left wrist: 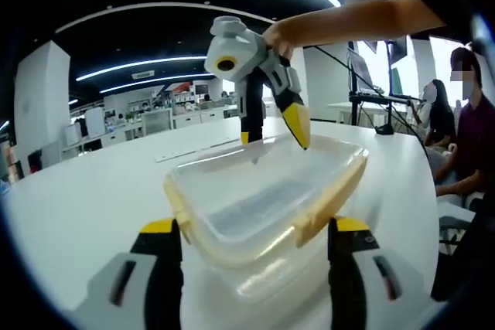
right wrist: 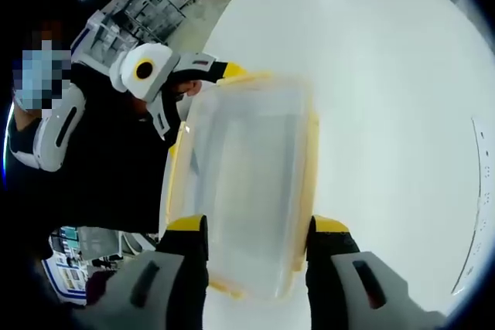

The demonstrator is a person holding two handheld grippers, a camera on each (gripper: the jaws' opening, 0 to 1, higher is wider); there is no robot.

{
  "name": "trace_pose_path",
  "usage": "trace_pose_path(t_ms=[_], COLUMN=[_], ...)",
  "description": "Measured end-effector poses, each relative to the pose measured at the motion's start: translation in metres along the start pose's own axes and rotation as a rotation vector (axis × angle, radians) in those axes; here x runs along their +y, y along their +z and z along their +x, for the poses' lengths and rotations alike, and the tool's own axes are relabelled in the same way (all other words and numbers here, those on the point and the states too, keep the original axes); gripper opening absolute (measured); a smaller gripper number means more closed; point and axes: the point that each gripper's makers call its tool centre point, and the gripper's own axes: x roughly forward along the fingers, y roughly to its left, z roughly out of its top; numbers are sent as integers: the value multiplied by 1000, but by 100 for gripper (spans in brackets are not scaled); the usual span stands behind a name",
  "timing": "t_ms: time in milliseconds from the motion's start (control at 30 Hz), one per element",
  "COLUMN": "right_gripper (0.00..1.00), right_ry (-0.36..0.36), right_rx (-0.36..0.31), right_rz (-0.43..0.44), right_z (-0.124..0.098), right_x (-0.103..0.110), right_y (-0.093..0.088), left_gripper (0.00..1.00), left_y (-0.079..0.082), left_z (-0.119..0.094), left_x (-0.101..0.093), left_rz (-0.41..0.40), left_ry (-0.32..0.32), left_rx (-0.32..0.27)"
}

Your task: Snap each plastic latch of the storage box into its locked position after aligning the lid with the box until every specified latch is closed and the lid sits flush.

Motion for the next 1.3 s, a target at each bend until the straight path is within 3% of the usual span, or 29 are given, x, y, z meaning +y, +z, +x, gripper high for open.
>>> trace_pose_path(t_ms=[267, 400, 700, 833, 933, 1000, 1100, 1167, 1300], right_gripper=[55, 57, 59, 60, 63, 68, 70, 72, 79], right_ry=[-26, -57, -197, -262, -309, -336, -384, -412, -454], right_rx=[-249, -329, -485, -538, -645, -665, -686, -731, -807], right_rz=[11, 2, -11, -35, -10, -10, -24, -31, -15], right_z=[3, 3, -2, -8, -18, -21, -25, -26, -30], right_x=[6, 11, 13, 12, 9, 7, 4, 6, 6], right_y=[3, 3, 2, 3, 5, 2, -5, -5, -11], left_gripper=[76, 77, 76, 74, 71, 71, 72, 72, 75], left_y=[0, 1, 2, 0, -1, 1, 12, 21, 32], left_z=[-1, -1, -2, -3, -6, -9, -17, -23, -33], left_x=[-1, -1, 3, 4, 3, 3, 3, 11, 21], left_rz=[1, -1, -24, -48, -83, -99, -225, -263, -268], left_ry=[-3, -6, -28, -46, -85, -106, -162, -164, -153], left_rx=[-17, -29, -61, -66, -60, -69, -140, -200, -239])
